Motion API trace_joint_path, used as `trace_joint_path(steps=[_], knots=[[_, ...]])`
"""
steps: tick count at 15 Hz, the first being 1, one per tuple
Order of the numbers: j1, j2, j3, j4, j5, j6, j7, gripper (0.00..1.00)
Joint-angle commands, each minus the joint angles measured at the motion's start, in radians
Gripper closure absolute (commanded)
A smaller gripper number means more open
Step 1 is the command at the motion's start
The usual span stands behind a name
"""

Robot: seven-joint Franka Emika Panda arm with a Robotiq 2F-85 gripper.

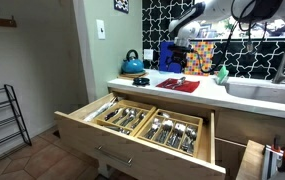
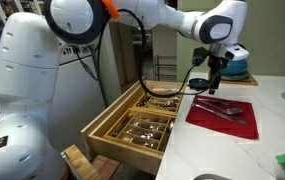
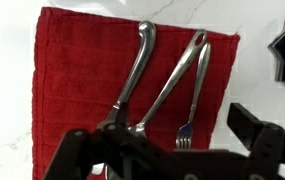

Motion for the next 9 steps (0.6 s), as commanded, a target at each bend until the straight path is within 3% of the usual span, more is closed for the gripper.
trace_joint_path(steps=[1, 9], knots=[[0.061, -0.124, 0.023, -0.116, -0.094, 0.037, -0.096, 0.0], [0.169, -0.246, 0.12, -0.231, -0.222, 0.031, -0.308, 0.0]])
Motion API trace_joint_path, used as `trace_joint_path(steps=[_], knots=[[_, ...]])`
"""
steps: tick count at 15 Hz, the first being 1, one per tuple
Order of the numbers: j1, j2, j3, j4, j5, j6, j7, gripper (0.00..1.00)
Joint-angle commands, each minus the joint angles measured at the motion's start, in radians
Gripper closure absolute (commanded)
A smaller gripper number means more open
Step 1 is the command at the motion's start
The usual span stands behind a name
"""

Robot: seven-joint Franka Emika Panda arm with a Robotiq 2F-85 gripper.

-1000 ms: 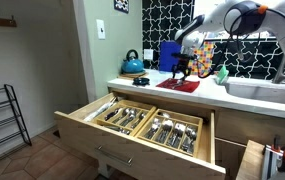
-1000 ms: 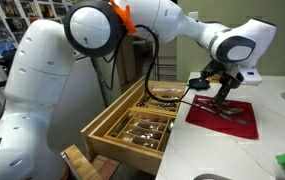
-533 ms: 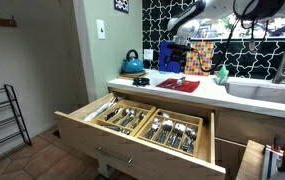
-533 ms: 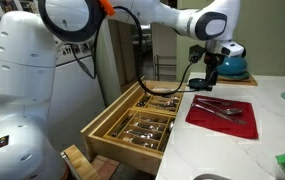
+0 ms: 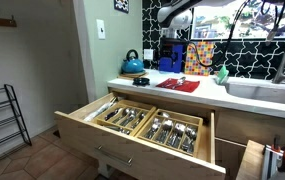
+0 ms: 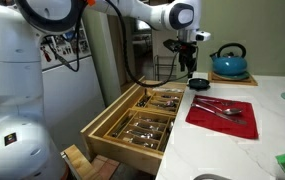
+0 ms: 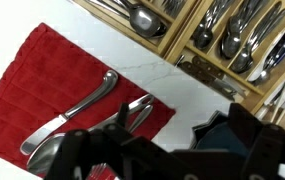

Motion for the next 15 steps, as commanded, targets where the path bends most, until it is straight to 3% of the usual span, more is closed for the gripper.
trace_joint_path(steps=[1, 7, 8, 15], knots=[[0.032, -0.068, 0.039, -0.099, -0.057, 0.026, -0.119, 0.0], [0.047, -0.08, 0.089, -0.151, -0.106, 0.036, -0.369, 0.0], [0.045, -0.05, 0.084, -0.094, -0.08, 0.004, -0.294, 0.0], [0.045, -0.054, 0.09, -0.112, -0.087, 0.012, -0.358, 0.0]])
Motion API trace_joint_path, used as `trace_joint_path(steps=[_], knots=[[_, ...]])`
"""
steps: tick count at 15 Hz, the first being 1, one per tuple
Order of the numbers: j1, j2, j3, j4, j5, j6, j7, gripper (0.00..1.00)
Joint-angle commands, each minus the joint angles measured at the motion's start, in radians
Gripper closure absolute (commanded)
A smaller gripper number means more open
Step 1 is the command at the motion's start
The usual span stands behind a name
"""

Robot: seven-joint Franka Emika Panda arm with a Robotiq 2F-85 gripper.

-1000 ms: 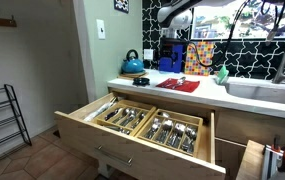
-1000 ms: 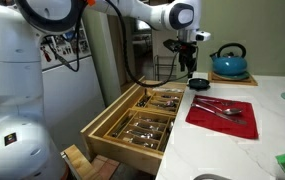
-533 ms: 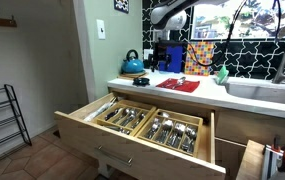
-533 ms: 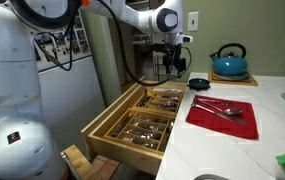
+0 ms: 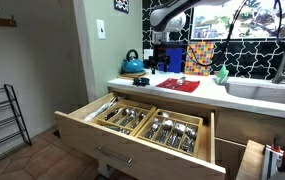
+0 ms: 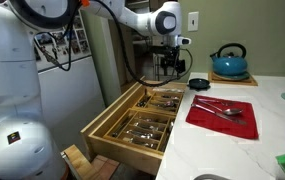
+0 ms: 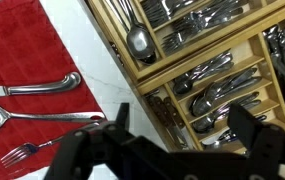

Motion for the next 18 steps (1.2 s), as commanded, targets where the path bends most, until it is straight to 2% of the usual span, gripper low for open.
trace_joint_path(steps=[1, 3, 11, 18], knots=[[0.002, 0.016, 0.0, 0.014, -0.028, -0.009, 0.003, 0.0], [0.019, 0.024, 0.022, 0.011, -0.056, 0.023, -0.072, 0.0], [0.089, 0.116, 0.141, 0.019, -0.043, 0.07, -0.343, 0.0], [0.084, 0.259, 0.237, 0.081, 0.012, 0.186, -0.651, 0.0]])
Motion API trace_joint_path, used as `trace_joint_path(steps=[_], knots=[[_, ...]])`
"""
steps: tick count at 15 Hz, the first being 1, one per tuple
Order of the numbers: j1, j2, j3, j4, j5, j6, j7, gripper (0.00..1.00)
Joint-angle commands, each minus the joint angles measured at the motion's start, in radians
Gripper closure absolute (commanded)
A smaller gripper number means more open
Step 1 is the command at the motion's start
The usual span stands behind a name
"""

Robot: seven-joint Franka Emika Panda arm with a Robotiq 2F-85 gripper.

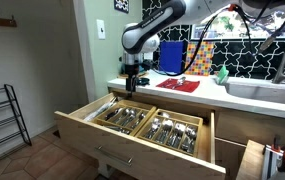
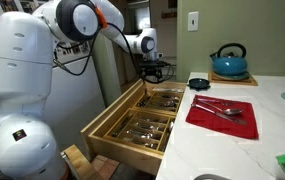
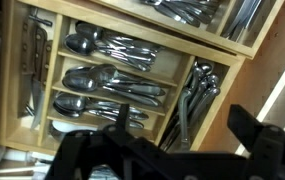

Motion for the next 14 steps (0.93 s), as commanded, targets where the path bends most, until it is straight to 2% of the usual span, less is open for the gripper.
trace_joint_path(steps=[1, 5, 9, 14], knots=[[-0.016, 0.082, 0.05, 0.058, 0.046, 0.027, -0.159, 0.0], [-0.013, 0.151, 0.085, 0.112, 0.097, 0.003, -0.258, 0.0], [-0.012, 0.216, 0.101, 0.147, 0.11, 0.038, -0.345, 0.0], [0.002, 0.309, 0.1, 0.224, 0.106, 0.051, -0.382, 0.0]])
